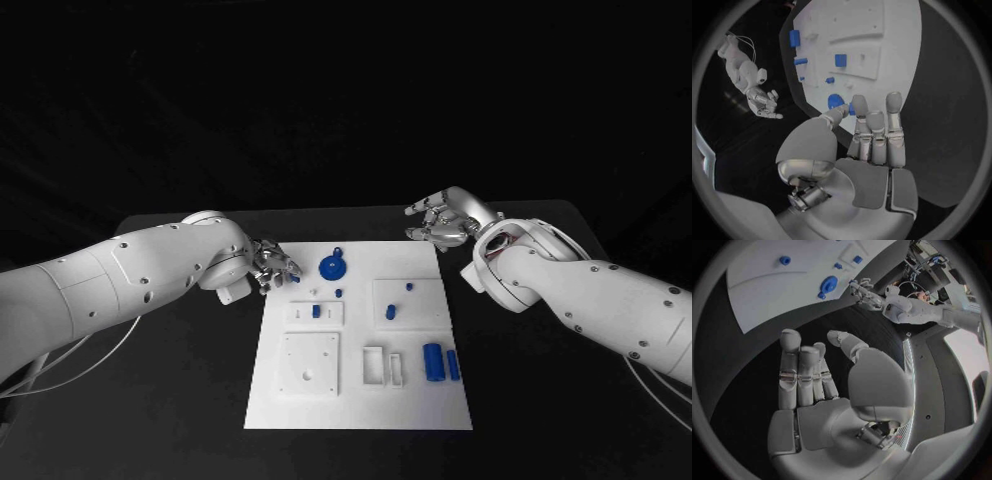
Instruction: Assemble the parts on the task board
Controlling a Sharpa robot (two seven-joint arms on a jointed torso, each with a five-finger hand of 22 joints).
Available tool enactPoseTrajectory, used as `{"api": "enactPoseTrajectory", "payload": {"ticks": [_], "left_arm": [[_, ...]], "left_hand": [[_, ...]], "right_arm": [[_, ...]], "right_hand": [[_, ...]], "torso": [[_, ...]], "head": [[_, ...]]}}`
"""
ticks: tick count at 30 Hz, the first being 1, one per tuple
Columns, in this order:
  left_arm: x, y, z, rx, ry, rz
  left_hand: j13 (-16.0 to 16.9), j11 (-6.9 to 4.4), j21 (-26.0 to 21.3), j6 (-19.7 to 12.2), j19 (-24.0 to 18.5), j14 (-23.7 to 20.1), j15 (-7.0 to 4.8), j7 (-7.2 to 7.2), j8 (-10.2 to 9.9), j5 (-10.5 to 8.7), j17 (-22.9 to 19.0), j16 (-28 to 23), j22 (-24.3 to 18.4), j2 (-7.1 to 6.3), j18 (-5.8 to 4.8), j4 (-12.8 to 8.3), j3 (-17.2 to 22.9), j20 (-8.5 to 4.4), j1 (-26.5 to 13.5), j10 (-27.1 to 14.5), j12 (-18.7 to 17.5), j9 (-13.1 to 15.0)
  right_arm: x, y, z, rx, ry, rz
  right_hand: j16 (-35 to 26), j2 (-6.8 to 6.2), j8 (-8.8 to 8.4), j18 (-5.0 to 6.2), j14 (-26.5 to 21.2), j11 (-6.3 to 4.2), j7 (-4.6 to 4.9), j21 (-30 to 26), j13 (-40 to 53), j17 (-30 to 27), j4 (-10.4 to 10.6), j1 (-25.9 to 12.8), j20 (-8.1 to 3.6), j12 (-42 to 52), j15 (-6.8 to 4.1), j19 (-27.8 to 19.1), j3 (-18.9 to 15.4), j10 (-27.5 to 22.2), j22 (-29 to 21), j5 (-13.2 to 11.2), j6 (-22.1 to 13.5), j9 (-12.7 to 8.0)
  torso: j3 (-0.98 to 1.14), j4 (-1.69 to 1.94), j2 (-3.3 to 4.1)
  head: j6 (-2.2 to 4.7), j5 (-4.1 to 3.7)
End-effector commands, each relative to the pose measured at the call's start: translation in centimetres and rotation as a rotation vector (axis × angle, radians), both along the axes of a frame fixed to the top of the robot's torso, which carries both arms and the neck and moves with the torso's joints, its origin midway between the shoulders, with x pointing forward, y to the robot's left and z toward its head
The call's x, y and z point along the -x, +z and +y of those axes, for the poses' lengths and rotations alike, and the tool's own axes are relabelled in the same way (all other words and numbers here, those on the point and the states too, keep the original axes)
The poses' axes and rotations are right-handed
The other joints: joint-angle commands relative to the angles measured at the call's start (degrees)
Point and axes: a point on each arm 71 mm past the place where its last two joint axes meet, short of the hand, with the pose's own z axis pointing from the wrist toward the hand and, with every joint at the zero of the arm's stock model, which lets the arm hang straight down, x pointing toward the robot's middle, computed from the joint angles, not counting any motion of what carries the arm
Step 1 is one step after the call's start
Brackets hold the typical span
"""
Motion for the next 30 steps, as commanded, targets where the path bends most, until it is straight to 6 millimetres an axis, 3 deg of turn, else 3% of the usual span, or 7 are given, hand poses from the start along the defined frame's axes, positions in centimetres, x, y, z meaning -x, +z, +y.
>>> {"api": "enactPoseTrajectory", "payload": {"ticks": [1,12,30], "left_arm": [[0.3,0.3,0.1,-0.039,0.012,-0.055],[2.4,0.3,-0.3,-0.075,-0.005,-0.097],[5.6,-0.2,-1.5,-0.165,-0.091,-0.220]], "left_hand": [[0.1,-0.03,0.2,3.6,-0.1,0.5,-0.08,-3.71,0.2,-0.06,0.1,-0.1,1.2,0.21,0.32,-4.2,4.6,-0.30,-0.2,0.3,0.3,2.2],[0.4,-0.49,0.9,7.8,0.9,3.1,-0.49,-4.22,-5.1,0.71,2.5,-1.6,1.1,-1.19,0.48,-5.8,6.4,-0.67,-0.9,3.0,-1.8,4.4],[0.9,-0.94,1.3,10.4,1.9,5.6,-0.77,-4.56,-7.5,-1.39,5.9,-3.3,1.1,-4.15,0.79,-5.0,11.1,-0.83,-0.7,5.3,-3.9,5.0]], "right_arm": [[0.0,0.0,0.0,0.010,0.009,0.003],[0.0,-0.2,-0.2,0.010,0.004,0.007],[0.1,-0.7,-0.4,0.009,0.001,0.018]], "right_hand": [[0.0,-0.04,-0.15,0.50,-0.2,-0.13,0.17,0.1,0.1,0.0,0.2,-0.4,-0.13,0.1,0.04,-0.4,0.2,-0.5,2.7,0.3,0.4,0.1],[0.0,-0.04,-0.15,0.50,-0.2,-0.13,0.17,0.1,0.1,0.0,0.2,-0.4,-0.13,0.1,0.04,-0.4,0.2,-0.5,2.7,0.3,0.4,0.1],[0.0,-0.04,-0.15,0.50,-0.2,-0.13,0.17,0.1,0.1,0.0,0.2,-0.4,-0.13,0.1,0.04,-0.4,0.2,-0.5,2.7,0.3,0.4,0.1]], "torso": [[0.03,-0.04,0.07],[0.04,-0.08,0.10],[0.02,-0.03,0.09]], "head": [[-0.07,0.06],[-0.38,0.33],[-1.05,1.10]]}}
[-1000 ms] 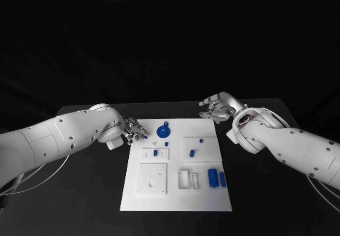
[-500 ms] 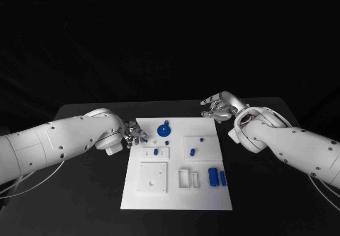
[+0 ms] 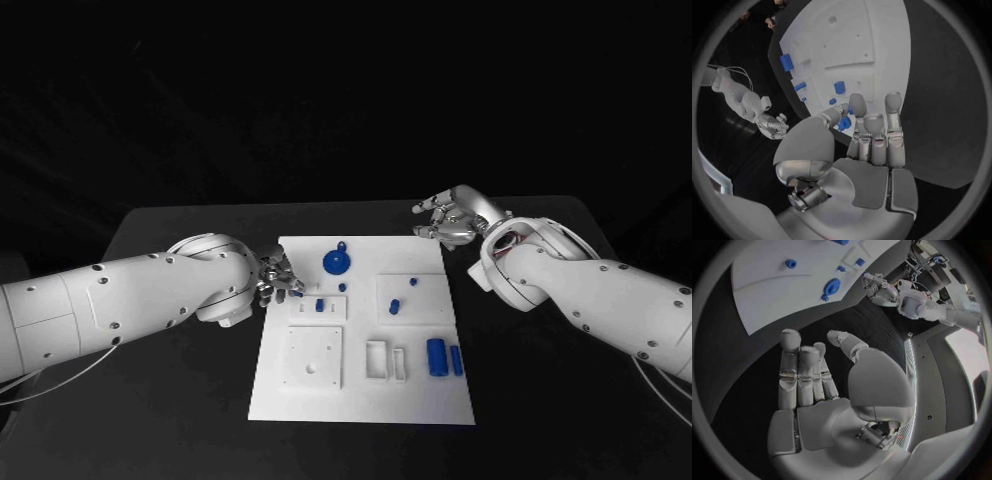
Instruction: Assemble the parts on the task board
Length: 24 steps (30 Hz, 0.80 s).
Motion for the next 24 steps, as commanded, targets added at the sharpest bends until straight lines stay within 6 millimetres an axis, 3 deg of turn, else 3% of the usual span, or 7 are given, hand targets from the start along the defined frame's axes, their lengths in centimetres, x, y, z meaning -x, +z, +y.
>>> {"api": "enactPoseTrajectory", "payload": {"ticks": [1,13,24], "left_arm": [[0.2,0.2,-0.1,-0.027,-0.004,-0.074],[0.7,-0.5,-0.5,-0.034,-0.025,-0.092],[0.9,-1.3,-0.6,-0.049,-0.036,-0.086]], "left_hand": [[0.1,0.00,0.1,6.3,0.4,0.4,0.02,-5.77,-0.3,-0.37,0.2,-0.3,1.1,-0.39,0.81,-5.2,5.5,0.14,0.2,0.4,-0.5,0.1],[0.3,-0.01,-0.1,6.7,0.6,0.7,-0.01,-5.76,-1.1,-0.78,0.8,-0.9,1.1,-0.62,0.82,-4.8,5.6,0.12,0.6,0.7,-1.1,0.1],[0.5,0.00,-0.2,6.6,0.7,0.7,-0.02,-5.72,-1.4,-1.15,1.0,-1.2,1.1,-0.48,0.82,-4.5,5.6,0.11,0.6,0.7,-1.3,0.4]], "right_arm": [[0.0,-0.1,0.0,0.006,0.010,0.006],[0.0,-0.2,0.1,0.006,0.011,0.007],[0.1,-0.2,0.0,0.006,0.011,0.009]], "right_hand": [[0.0,-0.04,-0.15,0.50,-0.2,-0.13,0.18,0.1,0.1,0.0,0.2,-0.4,-0.13,0.1,0.05,-0.4,0.2,-0.5,2.7,0.3,0.4,0.1],[0.0,0.01,-0.14,0.52,-0.2,-0.13,0.18,0.0,0.1,0.0,0.1,-0.5,-0.14,0.0,0.04,-0.4,0.4,-0.5,2.6,0.4,0.5,0.1],[0.0,0.01,-0.14,0.52,-0.2,-0.13,0.18,0.0,0.1,0.0,0.1,-0.5,-0.14,0.0,0.04,-0.4,0.4,-0.5,2.6,0.4,0.5,0.1]], "torso": [[-0.01,0.05,-0.01],[0.01,-0.13,0.08],[0.03,-0.07,0.08]], "head": [[-0.18,0.09],[-0.36,0.48],[-0.77,0.39]]}}
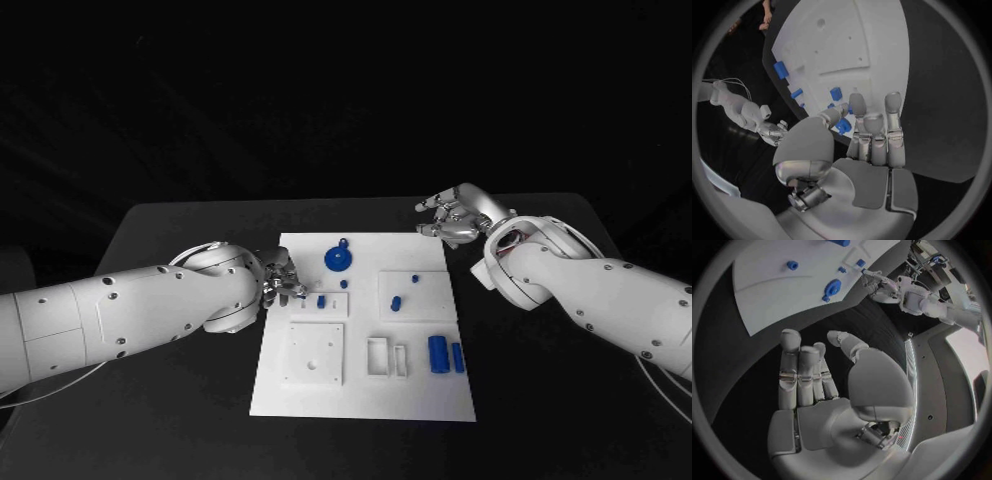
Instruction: Assemble the parts on the task board
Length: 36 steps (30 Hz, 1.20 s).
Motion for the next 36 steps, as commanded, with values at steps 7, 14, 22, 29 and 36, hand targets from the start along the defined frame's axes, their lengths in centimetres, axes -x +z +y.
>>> {"api": "enactPoseTrajectory", "payload": {"ticks": [7,14,22,29,36], "left_arm": [[0.2,-0.4,-0.3,-0.023,-0.028,-0.023],[0.3,-0.7,-0.4,-0.028,-0.034,-0.028],[0.4,-0.9,-0.4,-0.031,-0.041,-0.032],[0.6,-1.0,-0.3,-0.030,-0.042,-0.029],[0.8,-1.5,-0.2,-0.031,-0.039,-0.023]], "left_hand": [[0.3,0.01,-0.4,5.7,0.5,0.2,-0.03,-5.59,0.1,-0.55,-0.1,-0.7,1.1,0.28,0.77,-3.6,5.2,-0.10,0.5,0.1,-0.3,0.6],[0.3,0.04,-0.5,5.3,0.5,0.0,-0.04,-5.53,0.2,-2.07,-0.5,-1.1,1.1,0.71,0.73,-3.3,5.3,-0.12,0.6,-0.1,-0.3,0.8],[0.4,0.06,-0.5,5.4,0.6,0.1,-0.04,-5.45,0.3,-9.37,-0.5,-1.2,1.1,0.14,0.75,-3.7,9.4,-0.16,0.9,0.0,-0.4,0.6],[0.4,0.07,-0.6,5.2,0.6,0.1,-0.03,-5.42,0.2,-9.81,-0.6,-1.3,1.1,0.13,0.76,-3.6,9.4,-0.15,1.1,0.0,-0.4,0.5],[0.4,0.07,-0.6,5.2,0.6,0.1,-0.03,-5.42,0.2,-9.81,-0.6,-1.3,1.1,0.13,0.76,-3.6,9.4,-0.15,1.1,0.0,-0.4,0.5]], "right_arm": [[0.0,-0.1,0.1,0.005,0.011,0.005],[0.0,-0.1,0.0,0.006,0.011,0.006],[0.1,-0.2,0.0,0.006,0.011,0.008],[0.1,-0.3,0.1,0.006,0.012,0.010],[0.1,-0.4,0.0,0.007,0.011,0.012]], "right_hand": [[0.0,0.07,-0.14,0.52,-0.2,0.04,-0.01,0.0,0.1,0.0,-0.1,-0.5,-0.14,0.1,0.04,-0.4,0.3,-0.3,2.6,0.2,0.4,0.1],[0.0,0.14,-0.13,0.51,-0.2,0.03,-0.02,0.0,0.1,0.0,0.0,-0.6,-0.14,0.1,0.03,-0.4,0.3,-0.3,2.6,0.1,0.5,0.1],[0.0,0.17,-0.13,0.52,-0.2,0.03,-0.01,0.0,0.1,0.0,-0.1,-0.5,-0.15,0.1,0.02,-0.4,0.5,-0.3,2.6,0.1,0.6,0.1],[0.0,0.17,-0.13,0.52,-0.2,0.03,-0.01,0.0,0.1,0.0,-0.1,-0.5,-0.15,0.1,0.02,-0.4,0.5,-0.3,2.6,0.1,0.6,0.1],[0.0,0.17,-0.13,0.52,-0.2,0.03,-0.01,0.0,0.1,0.0,-0.1,-0.5,-0.15,0.1,0.02,-0.4,0.5,-0.3,2.6,0.1,0.6,0.1]], "torso": [[-0.01,0.02,-0.03],[-0.02,0.05,-0.04],[0.01,0.06,0.00],[0.03,0.06,-0.04],[0.02,-0.02,-0.01]], "head": [[-0.31,0.01],[-0.34,-0.15],[-0.60,0.24],[-0.68,0.38],[-0.74,0.38]]}}
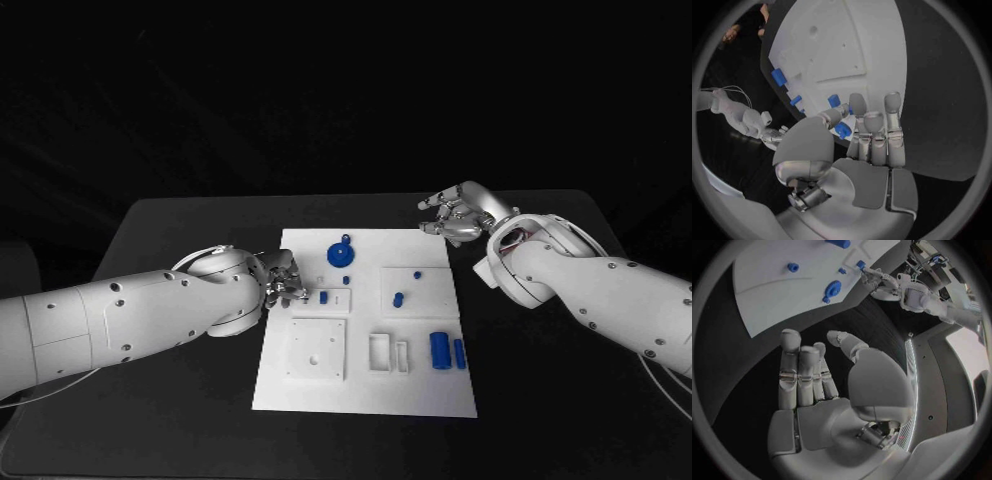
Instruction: Assemble the parts on the task board
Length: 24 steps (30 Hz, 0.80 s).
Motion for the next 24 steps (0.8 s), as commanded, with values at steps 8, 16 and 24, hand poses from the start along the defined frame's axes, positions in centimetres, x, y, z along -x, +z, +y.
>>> {"api": "enactPoseTrajectory", "payload": {"ticks": [8,16,24], "left_arm": [[0.50,-0.50,0.08,-0.003,-0.009,0.005],[0.57,-0.57,0.34,-0.006,-0.005,0.011],[0.50,-0.64,0.69,-0.006,0.004,0.018]], "left_hand": [[0.1,-0.18,-0.4,5.4,0.5,0.2,-0.06,-5.35,0.1,-0.31,0.2,-0.2,1.1,-0.04,0.76,-4.8,5.1,0.04,0.8,-0.1,-0.2,-0.2],[0.1,-0.20,-0.5,5.4,0.5,0.3,-0.07,-5.37,0.2,-0.25,0.3,-0.2,1.1,-0.15,0.76,-4.8,5.1,0.03,0.9,0.0,-0.2,-0.3],[0.1,-0.22,-0.5,5.5,0.6,0.4,-0.08,-5.41,0.4,-0.10,0.7,-0.1,1.1,-0.21,0.74,-4.7,5.2,0.02,0.8,0.1,-0.2,-0.2]], "right_arm": [[0.04,-0.11,0.01,0.006,0.011,0.006],[0.06,-0.15,-0.01,0.007,0.011,0.008],[0.07,-0.18,-0.02,0.007,0.011,0.009]], "right_hand": [[0.0,0.15,-0.13,0.52,-0.2,-0.03,0.07,0.0,0.1,0.0,0.0,-0.5,-0.16,0.1,0.02,-0.4,0.5,-0.4,2.6,0.1,0.6,0.1],[0.0,0.15,-0.13,0.52,-0.2,-0.03,0.07,0.0,0.1,0.0,0.0,-0.5,-0.16,0.1,0.02,-0.4,0.5,-0.4,2.6,0.1,0.6,0.1],[0.0,0.15,-0.13,0.52,-0.2,-0.03,0.07,0.0,0.1,0.0,0.0,-0.5,-0.16,0.1,0.02,-0.4,0.5,-0.4,2.6,0.1,0.6,0.1]], "torso": [[0.01,-0.05,0.00],[0.01,-0.04,0.00],[0.00,-0.03,0.02]], "head": [[-0.20,-0.02],[-0.23,-0.02],[-0.36,0.00]]}}
